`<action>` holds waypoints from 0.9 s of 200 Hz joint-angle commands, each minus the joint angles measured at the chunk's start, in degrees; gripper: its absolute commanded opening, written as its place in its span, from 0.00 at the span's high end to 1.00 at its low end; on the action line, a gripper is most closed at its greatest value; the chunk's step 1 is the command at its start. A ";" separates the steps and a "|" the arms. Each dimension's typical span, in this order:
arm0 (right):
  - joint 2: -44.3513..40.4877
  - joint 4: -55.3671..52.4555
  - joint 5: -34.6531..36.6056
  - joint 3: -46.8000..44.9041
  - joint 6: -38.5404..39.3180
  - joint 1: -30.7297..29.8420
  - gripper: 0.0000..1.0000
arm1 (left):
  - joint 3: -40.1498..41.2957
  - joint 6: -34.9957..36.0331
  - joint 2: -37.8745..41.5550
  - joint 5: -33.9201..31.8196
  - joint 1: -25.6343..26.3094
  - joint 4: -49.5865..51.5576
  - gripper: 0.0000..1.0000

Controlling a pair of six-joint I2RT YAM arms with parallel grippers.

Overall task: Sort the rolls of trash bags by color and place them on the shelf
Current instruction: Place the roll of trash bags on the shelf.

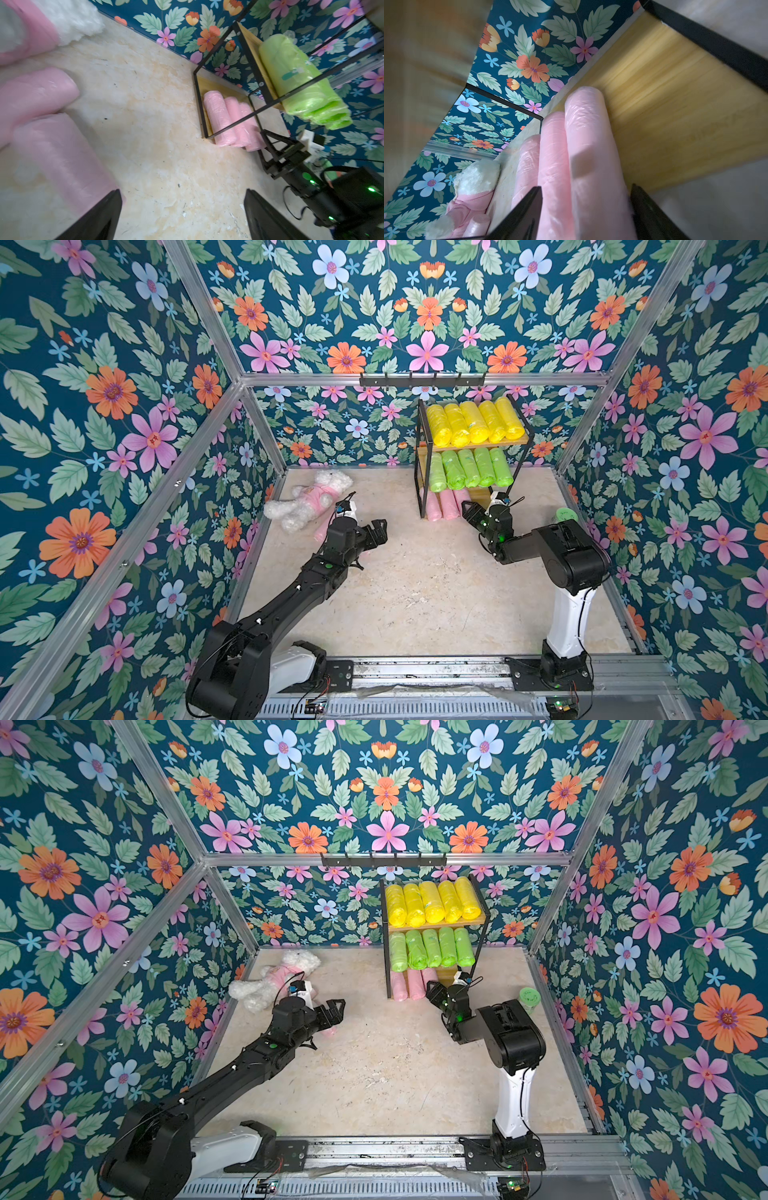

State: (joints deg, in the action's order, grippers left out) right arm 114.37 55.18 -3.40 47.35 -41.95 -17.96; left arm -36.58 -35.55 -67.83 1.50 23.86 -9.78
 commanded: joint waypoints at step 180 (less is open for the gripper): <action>-18.21 3.18 -0.10 -16.50 3.51 -2.36 0.19 | -7.15 -3.39 -24.04 -7.36 -11.49 0.44 0.13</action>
State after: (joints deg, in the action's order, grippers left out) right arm 96.79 58.00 -3.05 31.18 -39.38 -19.59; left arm -42.33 -38.39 -89.58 -6.22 12.47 -7.38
